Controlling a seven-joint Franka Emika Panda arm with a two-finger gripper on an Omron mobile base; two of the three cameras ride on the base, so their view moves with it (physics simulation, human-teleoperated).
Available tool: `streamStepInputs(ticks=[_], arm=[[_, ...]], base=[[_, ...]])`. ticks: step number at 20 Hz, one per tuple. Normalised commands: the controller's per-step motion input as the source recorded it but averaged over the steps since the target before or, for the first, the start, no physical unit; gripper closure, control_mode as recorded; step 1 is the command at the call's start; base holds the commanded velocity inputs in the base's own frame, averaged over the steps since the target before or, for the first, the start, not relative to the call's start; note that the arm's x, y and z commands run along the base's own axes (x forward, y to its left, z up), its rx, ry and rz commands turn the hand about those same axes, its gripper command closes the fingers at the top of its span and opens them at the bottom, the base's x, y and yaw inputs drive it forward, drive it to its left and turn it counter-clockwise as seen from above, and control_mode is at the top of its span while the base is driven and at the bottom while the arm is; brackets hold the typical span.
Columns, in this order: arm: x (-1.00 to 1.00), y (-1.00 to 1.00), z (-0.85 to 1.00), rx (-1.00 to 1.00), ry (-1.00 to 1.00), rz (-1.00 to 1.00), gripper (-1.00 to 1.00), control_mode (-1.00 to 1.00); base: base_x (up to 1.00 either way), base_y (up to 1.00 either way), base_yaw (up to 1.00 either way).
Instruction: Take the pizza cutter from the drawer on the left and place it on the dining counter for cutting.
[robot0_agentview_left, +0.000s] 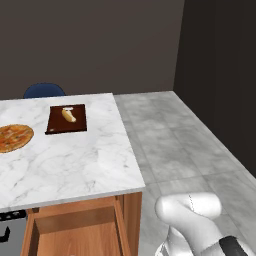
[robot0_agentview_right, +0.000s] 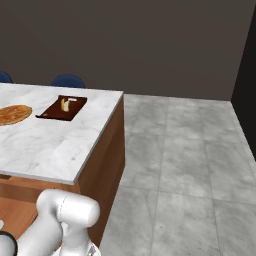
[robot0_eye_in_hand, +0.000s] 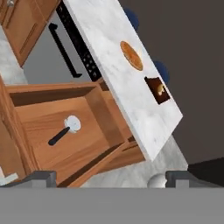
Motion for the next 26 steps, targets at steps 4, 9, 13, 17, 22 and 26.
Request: streamStepInputs(ticks=[4, 9, 13, 17, 22, 26], arm=[[0.53, -0.38, 0.97, 0.22, 0.2, -0.17, -1.0, -1.0], [0.88, -0.45, 0.75, 0.24, 0.32, -0.19, -1.0, -1.0], [1.0, -0.37, 0.68, 0.19, 0.29, -0.19, -1.0, -1.0], [1.0, -0.46, 0.52, 0.22, 0.26, -0.14, -1.0, -1.0], [0.8, -0.16, -0.4, 0.05, 0.12, -0.12, -1.0, -1.0], [0.44, 0.12, -0.87, 0.0, 0.0, -0.18, -1.0, -1.0]], base=[[0.0, 0.0, 0.0], [0.0, 0.0, 0.0], [0.0, 0.0, 0.0], [0.0, 0.0, 0.0], [0.0, 0.0, 0.0], [0.0, 0.0, 0.0]])
